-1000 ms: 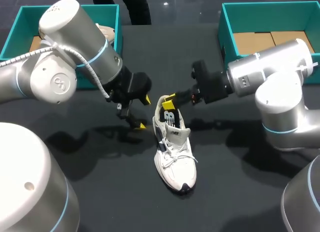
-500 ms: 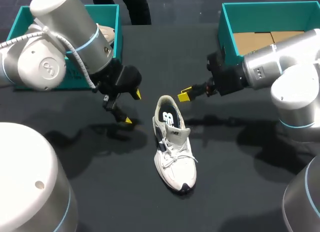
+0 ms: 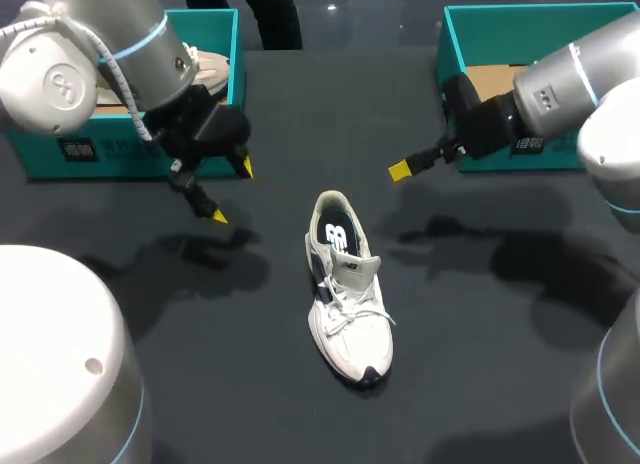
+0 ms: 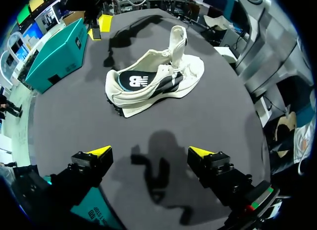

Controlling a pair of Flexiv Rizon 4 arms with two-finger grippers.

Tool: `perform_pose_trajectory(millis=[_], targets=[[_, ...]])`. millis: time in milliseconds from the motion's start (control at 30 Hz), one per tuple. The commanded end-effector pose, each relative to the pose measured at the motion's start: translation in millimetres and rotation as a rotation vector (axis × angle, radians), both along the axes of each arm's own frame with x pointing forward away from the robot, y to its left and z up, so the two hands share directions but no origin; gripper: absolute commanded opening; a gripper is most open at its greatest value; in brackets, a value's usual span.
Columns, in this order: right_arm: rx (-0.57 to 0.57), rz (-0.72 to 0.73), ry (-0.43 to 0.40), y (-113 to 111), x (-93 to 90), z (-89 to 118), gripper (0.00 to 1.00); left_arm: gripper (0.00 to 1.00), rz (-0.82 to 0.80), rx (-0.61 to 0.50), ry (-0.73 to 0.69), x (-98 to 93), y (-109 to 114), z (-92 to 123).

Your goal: Take the shoe out of the shoebox, open the shoe tongue, remove and reinsert the insole, then place the shoe into the shoebox

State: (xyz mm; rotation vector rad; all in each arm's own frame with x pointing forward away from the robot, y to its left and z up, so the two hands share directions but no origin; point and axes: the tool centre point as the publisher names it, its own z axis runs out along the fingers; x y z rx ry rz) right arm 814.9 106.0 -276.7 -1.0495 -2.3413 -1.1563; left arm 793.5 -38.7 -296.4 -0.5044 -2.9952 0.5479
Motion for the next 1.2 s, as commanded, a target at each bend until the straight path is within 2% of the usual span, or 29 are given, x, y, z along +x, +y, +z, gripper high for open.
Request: perform_pose_trajectory(millis=[33, 133, 233, 267, 300, 500, 567, 600, 1067, 1200], targets=[[-0.128, 0.076, 0.115, -4, 7.5, 8, 0.33, 1.0, 0.0, -0.001, 0.0, -1.5, 14, 8], [-0.183, 0.077, 0.171, -6, 10.0, 10, 0.34, 1.0, -0.006, 0.009, 0.002, -1.8, 21, 10], [-0.253, 0.052, 0.215, -7, 10.7, 14, 0.27, 1.0, -0.022, 0.021, 0.007, -1.9, 27, 12], [-0.288, 0.031, 0.223, -6, 9.9, 16, 0.16, 1.0, -0.031, 0.018, 0.009, -1.7, 30, 14], [-0.323, 0.007, 0.224, -5, 8.9, 17, 0.0, 1.0, -0.036, 0.016, 0.01, -1.5, 32, 15], [-0.45, -0.1, 0.205, 10, -3.1, 19, 0.0, 1.0, -0.096, 0.011, 0.005, 4.7, 50, 22], [-0.486, -0.142, 0.226, 16, -9.2, 19, 0.0, 1.0, -0.117, 0.029, 0.008, 9.3, 58, 25], [-0.534, -0.211, 0.24, 16, -12.5, 21, 0.0, 1.0, -0.132, 0.041, 0.009, 11.5, 65, 29], [-0.534, -0.211, 0.24, 16, -12.5, 21, 0.0, 1.0, -0.132, 0.041, 0.009, 11.5, 65, 29], [-0.58, -0.305, 0.215, 48, -20.7, 10, 0.0, 1.0, -0.167, 0.038, -0.017, 15.1, 72, 35]])
